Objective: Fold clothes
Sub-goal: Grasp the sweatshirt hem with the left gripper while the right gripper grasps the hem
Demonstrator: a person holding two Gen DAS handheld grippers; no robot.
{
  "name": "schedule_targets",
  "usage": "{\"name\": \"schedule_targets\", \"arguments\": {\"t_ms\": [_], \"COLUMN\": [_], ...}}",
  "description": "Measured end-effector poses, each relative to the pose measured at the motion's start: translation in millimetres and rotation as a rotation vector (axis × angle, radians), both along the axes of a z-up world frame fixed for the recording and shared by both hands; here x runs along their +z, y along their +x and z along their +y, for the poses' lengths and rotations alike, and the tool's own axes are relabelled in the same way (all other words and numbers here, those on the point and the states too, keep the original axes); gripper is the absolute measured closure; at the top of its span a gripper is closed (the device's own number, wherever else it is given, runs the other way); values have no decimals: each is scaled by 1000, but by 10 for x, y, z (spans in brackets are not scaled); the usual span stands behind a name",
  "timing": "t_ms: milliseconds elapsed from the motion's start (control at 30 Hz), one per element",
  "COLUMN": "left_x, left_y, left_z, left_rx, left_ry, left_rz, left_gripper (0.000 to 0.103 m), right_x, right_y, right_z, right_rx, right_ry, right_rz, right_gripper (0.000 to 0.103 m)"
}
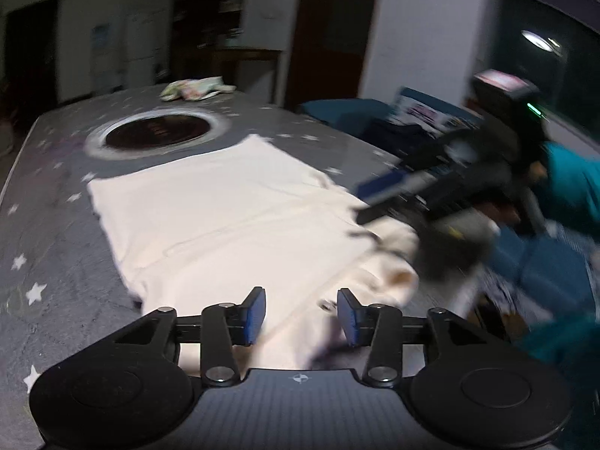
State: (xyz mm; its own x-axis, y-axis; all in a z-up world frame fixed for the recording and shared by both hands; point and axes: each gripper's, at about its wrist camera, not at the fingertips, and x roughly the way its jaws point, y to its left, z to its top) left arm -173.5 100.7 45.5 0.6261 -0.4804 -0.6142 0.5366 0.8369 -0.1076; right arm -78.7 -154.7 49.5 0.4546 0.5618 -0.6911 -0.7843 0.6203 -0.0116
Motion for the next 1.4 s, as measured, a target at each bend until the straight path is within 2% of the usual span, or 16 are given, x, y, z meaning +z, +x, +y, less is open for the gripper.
{"name": "schedule_targets", "arguments": {"t_ms": [133,333,367,400,533,600,700,1000,1133,1400], "left_x": [-49,-170,-187,-199,-229,-236,-202,-41,-50,-109], "left_y": [-116,-132,-129,-130,-145,-129,-82,166,295,408], "left_z": [-81,-242,-261,-275,-310,-303,-253,-134,-102,-50], "left_rx": [-65,-106,-111,-116,-118,-101,-57,23,41,60], "left_ry": [58,131,137,141,153,147,113,22,4,-18], "left_rz": [-29,-78,-84,-91,-123,-121,-112,-95,-69,-26], "left_gripper": [56,57,59,67,77,88,91,93,93,94], "right_x": [7,-6,-9,-10,-1,1,2,45,44,2], "right_y": [-28,-73,-84,-97,-159,-179,-205,-340,-424,-578], "right_z": [-27,-66,-76,-87,-141,-160,-180,-196,-191,-102], "right_rx": [3,6,7,7,11,10,10,52,90,182], "right_ry": [-16,-40,-45,-50,-63,-65,-67,-75,-84,-100], "right_rz": [-3,-6,-6,-7,-12,-13,-16,-28,-25,-32], "right_gripper": [64,64,64,64,64,64,64,62,58,57]}}
